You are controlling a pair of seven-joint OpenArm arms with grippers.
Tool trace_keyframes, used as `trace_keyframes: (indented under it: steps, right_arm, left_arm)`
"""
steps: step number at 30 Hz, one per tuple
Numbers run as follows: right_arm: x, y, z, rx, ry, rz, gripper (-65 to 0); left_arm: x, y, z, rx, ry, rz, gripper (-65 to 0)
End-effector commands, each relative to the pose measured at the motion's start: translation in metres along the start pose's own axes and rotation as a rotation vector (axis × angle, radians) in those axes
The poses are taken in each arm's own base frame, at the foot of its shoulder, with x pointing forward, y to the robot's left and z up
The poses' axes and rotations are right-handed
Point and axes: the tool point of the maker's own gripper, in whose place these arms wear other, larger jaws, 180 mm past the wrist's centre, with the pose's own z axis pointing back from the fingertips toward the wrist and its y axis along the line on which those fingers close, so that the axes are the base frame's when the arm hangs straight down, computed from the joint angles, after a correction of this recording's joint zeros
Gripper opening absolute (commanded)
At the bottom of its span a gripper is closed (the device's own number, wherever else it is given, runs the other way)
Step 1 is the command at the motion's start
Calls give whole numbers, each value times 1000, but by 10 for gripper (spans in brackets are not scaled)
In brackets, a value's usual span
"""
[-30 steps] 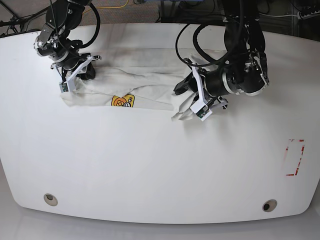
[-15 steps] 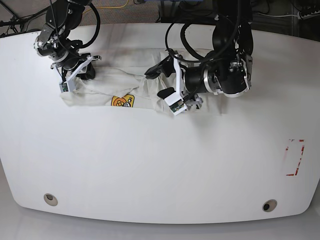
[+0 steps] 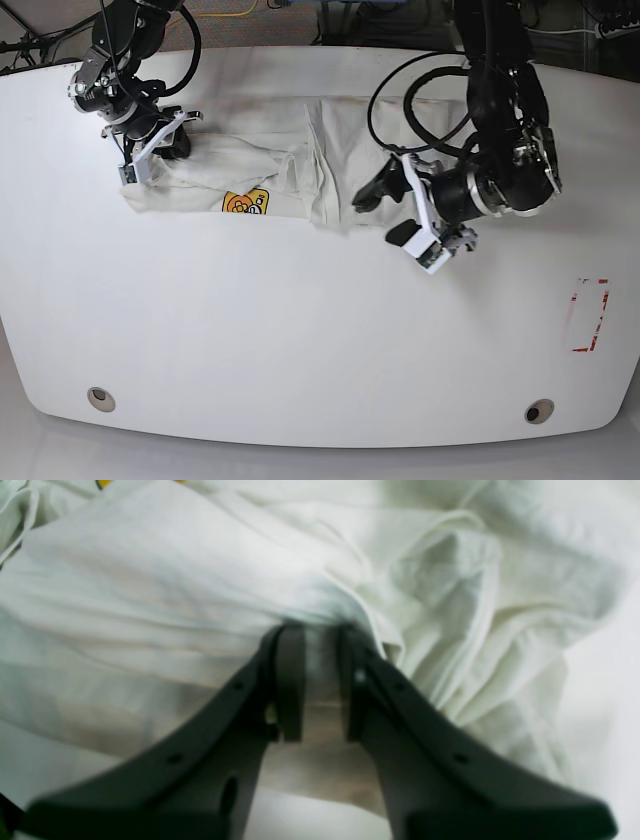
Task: Fold the T-shirt properly
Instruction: 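Lift the strip end with the left gripper and fold it toward the right gripper, then grasp the folded shirt with both grippers at its two ends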
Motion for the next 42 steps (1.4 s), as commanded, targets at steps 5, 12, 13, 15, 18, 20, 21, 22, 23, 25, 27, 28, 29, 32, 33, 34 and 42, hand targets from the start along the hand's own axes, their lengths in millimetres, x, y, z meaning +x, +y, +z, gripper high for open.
trace_keyframes:
  steps: [5,12,13,15,18,20,21,22,23,25,27,28,29,32,33,34,42]
  right_arm:
    - [17,-3,12,-42,-23,56,-534]
    - [45,14,25,-50,-103,101,-523]
    - [47,19,26,-43,-102,110,-509]
    - [50,24,27,-26,-93,116,-453]
    - [57,31,29,10,-103,110,-336]
    - [64,28,35,20,-139,83,-266]
    - [68,25,39,23,-162,63,-233]
    - [70,23,41,22,-175,51,-214]
    - [71,15,47,21,-199,13,-173]
    - [74,7,54,23,-238,-33,-138]
    - [75,-7,61,14,-263,-83,-113]
    - [74,-19,66,-1,-265,-107,-95]
    - [74,-27,68,-8,-265,-122,-89]
    - [69,-51,72,-15,-258,-189,-78]
    - [66,-58,72,-8,-257,-218,-78]
    - [62,-64,72,-4,-253,-244,-79]
    - [43,-98,59,64,-234,-389,-76]
  left_arm:
    - [-27,11,7,70,78,-6,-458]
    - [-68,9,-2,63,109,76,-562]
    - [-74,9,-4,54,120,93,-562]
    - [-87,5,-8,36,143,131,-562]
    - [-104,2,-12,18,170,175,-562]
    - [-110,2,-16,8,168,200,-562]
    - [-114,2,-18,5,168,214,-562]
    - [-114,2,-19,3,164,221,-562]
    - [-122,3,-20,0,171,240,-562]
    - [-132,4,-19,0,181,257,-562]
    - [-138,7,-18,1,185,270,-562]
    - [-142,9,-17,3,189,277,-562]
    - [-144,10,-17,4,192,280,-562]
    - [-148,10,-18,1,199,293,-562]
    - [-149,11,-18,2,201,294,-562]
    - [-152,12,-16,6,210,292,-562]
    - [-155,20,-8,24,223,274,-562]
